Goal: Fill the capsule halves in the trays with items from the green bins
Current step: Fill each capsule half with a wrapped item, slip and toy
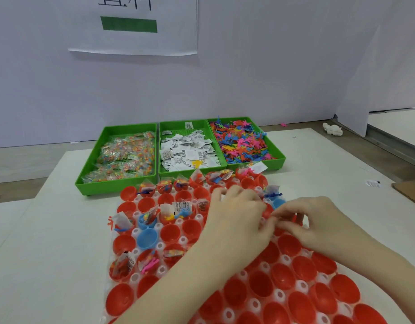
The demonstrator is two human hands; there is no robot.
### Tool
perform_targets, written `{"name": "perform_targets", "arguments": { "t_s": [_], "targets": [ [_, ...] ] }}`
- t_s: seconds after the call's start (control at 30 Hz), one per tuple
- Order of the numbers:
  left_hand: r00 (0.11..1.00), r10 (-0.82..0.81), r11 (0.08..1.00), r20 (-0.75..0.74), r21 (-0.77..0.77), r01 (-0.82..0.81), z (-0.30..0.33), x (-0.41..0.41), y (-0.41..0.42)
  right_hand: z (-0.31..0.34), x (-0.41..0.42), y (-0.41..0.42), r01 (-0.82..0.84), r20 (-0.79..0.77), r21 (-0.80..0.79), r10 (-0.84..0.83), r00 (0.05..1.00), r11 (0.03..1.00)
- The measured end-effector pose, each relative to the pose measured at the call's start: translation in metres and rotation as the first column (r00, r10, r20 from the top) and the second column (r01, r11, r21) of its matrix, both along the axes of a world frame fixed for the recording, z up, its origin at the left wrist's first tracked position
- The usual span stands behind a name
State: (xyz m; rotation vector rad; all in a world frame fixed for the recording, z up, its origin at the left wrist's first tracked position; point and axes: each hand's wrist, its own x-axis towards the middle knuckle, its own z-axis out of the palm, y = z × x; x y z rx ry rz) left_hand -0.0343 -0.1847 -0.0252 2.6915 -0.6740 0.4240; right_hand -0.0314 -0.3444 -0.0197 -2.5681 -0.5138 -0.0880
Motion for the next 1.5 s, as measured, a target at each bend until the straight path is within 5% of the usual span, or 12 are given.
{"name": "perform_targets", "arguments": {
  "t_s": [0.13,0.2,0.37,0.5,0.6,0.97,1.17,1.3,1.5],
  "targets": [
    [0.987,0.156,0.889,0.028,-0.440,-0.128,0.030,0.017,0.035,0.002,0.005,0.002,-0.046,0.033,-0.137,0.051,0.998,0.989],
    [0.961,0.274,0.803,-0.025,-0.543,-0.243,0.042,0.034,0.064,0.003,0.008,0.002,-0.070,0.011,-0.193,0.073,0.997,0.979],
    [0.828,0.533,0.779,-0.175,-0.280,-0.561,0.032,0.083,0.145,0.011,0.012,0.005,-0.087,-0.036,-0.281,0.080,0.996,0.956],
    [0.743,0.610,0.790,-0.276,0.138,-0.598,0.008,0.102,0.186,0.024,0.019,0.007,-0.063,-0.140,-0.210,0.034,0.990,0.976],
    [0.661,0.667,0.745,-0.343,0.279,-0.606,-0.005,0.107,0.196,0.028,0.022,0.007,-0.022,-0.170,-0.190,-0.011,0.985,0.982],
    [0.736,0.636,0.709,-0.232,-0.202,-0.676,-0.019,0.110,0.206,0.025,0.030,0.013,0.009,-0.227,-0.347,-0.093,0.969,0.938],
    [0.733,0.650,0.682,-0.201,-0.272,-0.679,-0.026,0.112,0.212,0.030,0.031,0.019,-0.065,-0.118,-0.536,0.002,0.993,0.842],
    [0.724,0.669,0.699,-0.167,-0.187,-0.690,-0.028,0.114,0.213,0.035,0.033,0.013,-0.068,-0.226,-0.429,-0.034,0.974,0.901],
    [0.755,0.651,0.720,-0.076,-0.254,-0.646,-0.030,0.108,0.213,0.047,0.031,0.005,-0.083,-0.278,-0.273,0.004,0.961,0.958]
  ]
}}
